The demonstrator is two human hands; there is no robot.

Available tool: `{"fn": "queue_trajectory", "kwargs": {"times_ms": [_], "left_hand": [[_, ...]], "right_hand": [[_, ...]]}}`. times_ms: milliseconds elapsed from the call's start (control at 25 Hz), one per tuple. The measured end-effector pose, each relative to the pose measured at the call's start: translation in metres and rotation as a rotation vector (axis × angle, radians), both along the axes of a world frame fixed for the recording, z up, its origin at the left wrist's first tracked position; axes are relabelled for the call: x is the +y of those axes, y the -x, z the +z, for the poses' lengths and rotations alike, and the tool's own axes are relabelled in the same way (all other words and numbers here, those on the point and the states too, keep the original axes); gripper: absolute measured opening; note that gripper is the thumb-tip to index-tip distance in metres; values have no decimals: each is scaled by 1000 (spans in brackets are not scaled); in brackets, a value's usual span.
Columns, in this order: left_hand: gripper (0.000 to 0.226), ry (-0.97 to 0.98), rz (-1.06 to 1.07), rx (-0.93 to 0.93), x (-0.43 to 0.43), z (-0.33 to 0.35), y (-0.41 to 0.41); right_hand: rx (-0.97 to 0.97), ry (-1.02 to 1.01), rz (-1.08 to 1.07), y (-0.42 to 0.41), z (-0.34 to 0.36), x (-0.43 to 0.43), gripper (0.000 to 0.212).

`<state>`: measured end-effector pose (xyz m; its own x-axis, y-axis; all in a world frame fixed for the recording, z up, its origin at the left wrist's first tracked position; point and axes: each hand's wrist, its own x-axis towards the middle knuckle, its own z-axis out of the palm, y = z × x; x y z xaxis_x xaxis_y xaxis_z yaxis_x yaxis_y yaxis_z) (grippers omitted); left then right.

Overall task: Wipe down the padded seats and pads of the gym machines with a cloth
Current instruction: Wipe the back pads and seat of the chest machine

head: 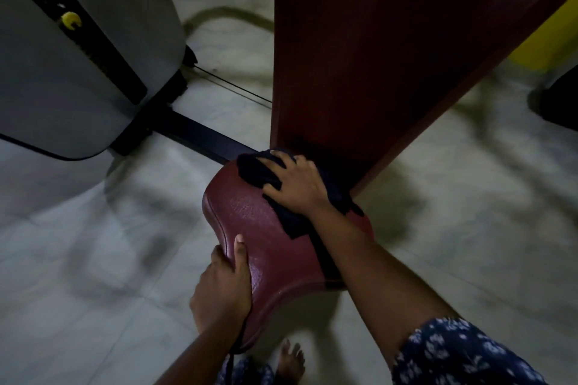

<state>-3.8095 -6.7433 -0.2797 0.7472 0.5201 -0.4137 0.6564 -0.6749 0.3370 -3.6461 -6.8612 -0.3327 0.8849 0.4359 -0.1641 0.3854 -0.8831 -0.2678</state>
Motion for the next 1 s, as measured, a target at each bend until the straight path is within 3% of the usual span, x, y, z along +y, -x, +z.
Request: {"fn": "queue_trajectory", "kwargs": {"times_ms": [200, 520, 640, 840, 1000], "left_hand": [[68, -33, -20, -16, -5, 8, -1], [73, -55, -32, -17, -4, 2, 0], [80, 4, -27, -20, -1, 1, -1], [71, 431, 6, -105, 16, 24, 17], [46, 739, -14, -263, 43, 90, 62]], "right_hand": [[156, -66, -295, 6, -10, -54, 55], [-13, 19, -622, 97, 8, -41, 56], [-79, -26, -612, 136, 27, 0, 55], [113, -200, -368, 186, 61, 34, 69], [192, -502, -542, 220, 109, 47, 85]]}}
